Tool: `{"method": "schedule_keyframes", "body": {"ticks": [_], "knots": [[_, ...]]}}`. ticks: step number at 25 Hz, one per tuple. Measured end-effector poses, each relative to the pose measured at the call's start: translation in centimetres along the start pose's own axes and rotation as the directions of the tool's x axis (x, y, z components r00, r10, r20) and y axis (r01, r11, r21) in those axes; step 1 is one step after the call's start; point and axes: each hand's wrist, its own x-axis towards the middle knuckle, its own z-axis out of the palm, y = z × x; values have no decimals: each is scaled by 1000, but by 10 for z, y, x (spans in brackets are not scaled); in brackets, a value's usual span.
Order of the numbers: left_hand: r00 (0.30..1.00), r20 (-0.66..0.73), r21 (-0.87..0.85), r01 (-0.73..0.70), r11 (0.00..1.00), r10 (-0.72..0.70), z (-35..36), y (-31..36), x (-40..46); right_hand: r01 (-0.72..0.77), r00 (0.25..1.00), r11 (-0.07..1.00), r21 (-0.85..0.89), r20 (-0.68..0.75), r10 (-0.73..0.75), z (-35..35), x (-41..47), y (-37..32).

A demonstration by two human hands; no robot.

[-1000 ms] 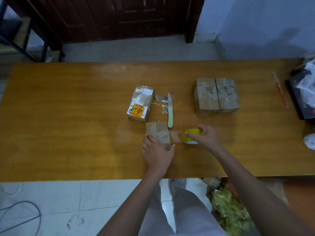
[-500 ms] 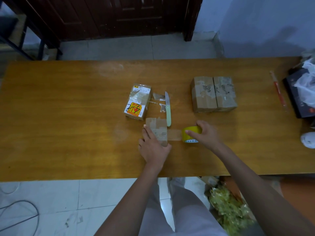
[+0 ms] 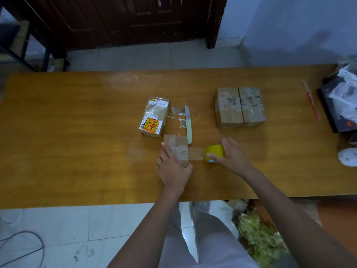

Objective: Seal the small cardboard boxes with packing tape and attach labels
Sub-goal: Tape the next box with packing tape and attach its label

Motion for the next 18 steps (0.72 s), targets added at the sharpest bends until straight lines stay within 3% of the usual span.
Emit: {"method": "schedule_keyframes", "body": {"ticks": [3,18], "knots": [[1000,19,3,12,1000,-12,-1,1,1,1,998,987,-160,67,9,0,-3,3],[998,29,-3,59,998,-59,0,1,1,-81,993,873,-481,-119,27,-6,-11,9]]}}
